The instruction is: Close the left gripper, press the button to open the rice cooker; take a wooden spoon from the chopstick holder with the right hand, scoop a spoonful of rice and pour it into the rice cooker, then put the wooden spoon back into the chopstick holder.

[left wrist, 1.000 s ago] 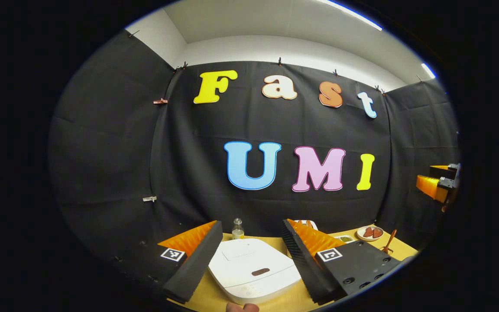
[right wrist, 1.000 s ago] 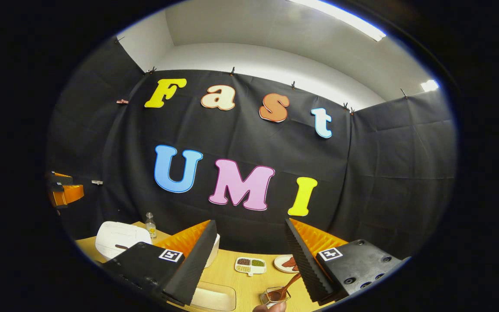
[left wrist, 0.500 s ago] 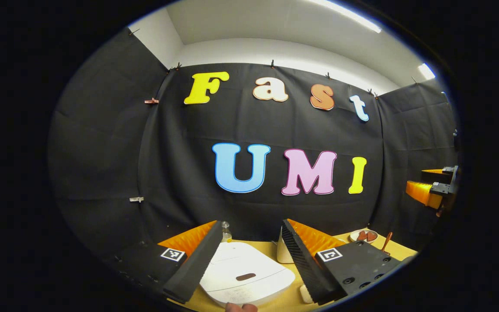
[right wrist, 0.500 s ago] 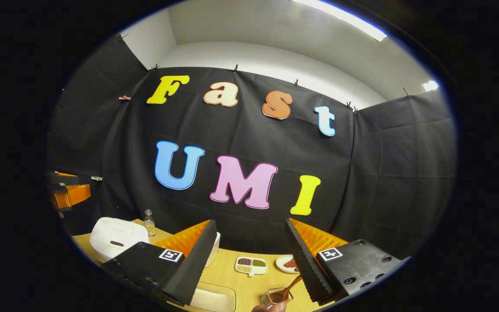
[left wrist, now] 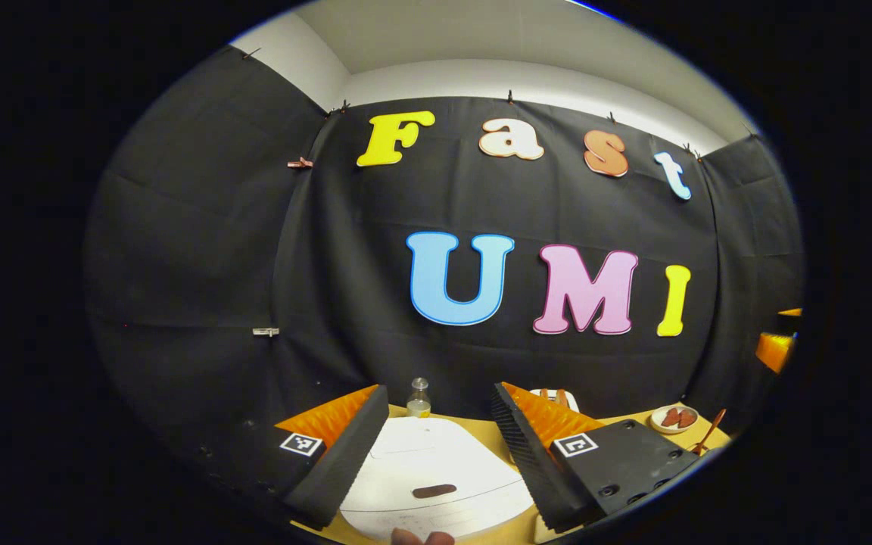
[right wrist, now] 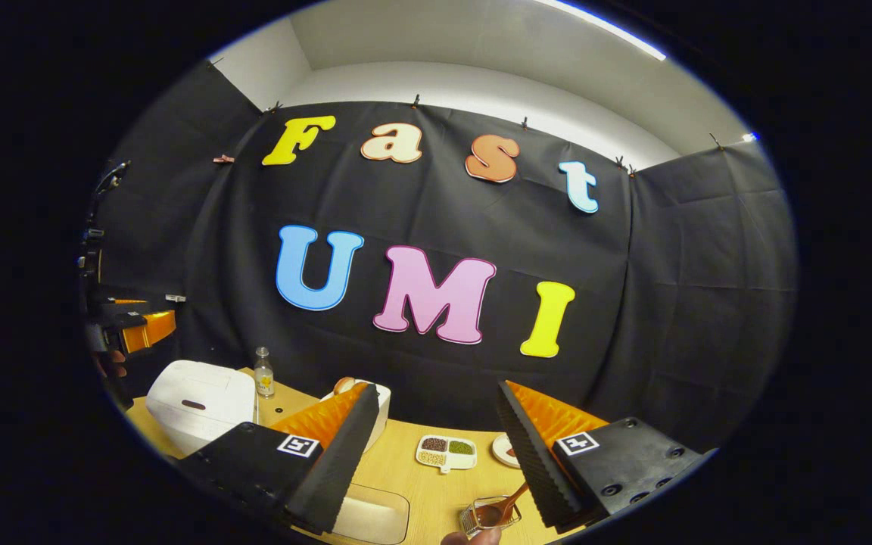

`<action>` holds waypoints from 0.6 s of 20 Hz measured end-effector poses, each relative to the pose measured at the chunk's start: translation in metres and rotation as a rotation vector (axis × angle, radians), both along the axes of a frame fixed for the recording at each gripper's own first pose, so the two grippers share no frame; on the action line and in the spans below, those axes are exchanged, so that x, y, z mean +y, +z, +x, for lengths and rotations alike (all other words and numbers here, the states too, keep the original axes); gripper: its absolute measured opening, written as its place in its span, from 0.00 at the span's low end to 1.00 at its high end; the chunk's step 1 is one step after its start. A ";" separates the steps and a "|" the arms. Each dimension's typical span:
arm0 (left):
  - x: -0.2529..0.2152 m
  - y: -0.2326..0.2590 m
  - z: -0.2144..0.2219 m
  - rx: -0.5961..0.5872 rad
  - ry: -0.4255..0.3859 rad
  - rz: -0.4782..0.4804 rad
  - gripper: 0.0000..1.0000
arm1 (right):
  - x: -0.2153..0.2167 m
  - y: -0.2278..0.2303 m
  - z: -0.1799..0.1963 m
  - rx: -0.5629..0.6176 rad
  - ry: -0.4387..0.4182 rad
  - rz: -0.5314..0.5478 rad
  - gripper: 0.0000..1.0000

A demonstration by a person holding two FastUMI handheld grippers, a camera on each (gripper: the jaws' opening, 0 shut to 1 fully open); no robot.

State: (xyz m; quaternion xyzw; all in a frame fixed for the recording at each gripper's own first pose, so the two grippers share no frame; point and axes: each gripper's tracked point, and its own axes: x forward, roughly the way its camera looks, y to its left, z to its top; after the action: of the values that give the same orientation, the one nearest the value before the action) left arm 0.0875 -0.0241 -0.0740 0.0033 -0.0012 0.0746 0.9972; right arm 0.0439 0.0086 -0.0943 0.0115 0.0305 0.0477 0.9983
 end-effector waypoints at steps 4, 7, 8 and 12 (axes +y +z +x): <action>-0.021 -0.010 0.011 0.054 -0.072 0.023 0.97 | 0.004 -0.004 0.006 -0.004 0.021 -0.013 0.97; -0.048 -0.030 0.009 0.172 -0.293 0.069 0.24 | 0.012 -0.004 0.008 -0.003 0.020 -0.019 0.98; -0.047 -0.039 0.011 0.212 -0.335 0.126 0.17 | 0.015 -0.004 0.005 0.003 0.016 -0.029 0.98; -0.036 -0.079 0.007 0.427 -0.478 0.187 0.07 | 0.024 -0.003 -0.007 -0.003 0.001 -0.042 0.97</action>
State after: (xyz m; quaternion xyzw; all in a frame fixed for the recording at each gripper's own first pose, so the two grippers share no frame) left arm 0.0943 -0.0599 -0.1527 0.1100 0.2001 -0.1642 0.9596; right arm 0.0370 0.0328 -0.0973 -0.0095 0.0300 0.0476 0.9984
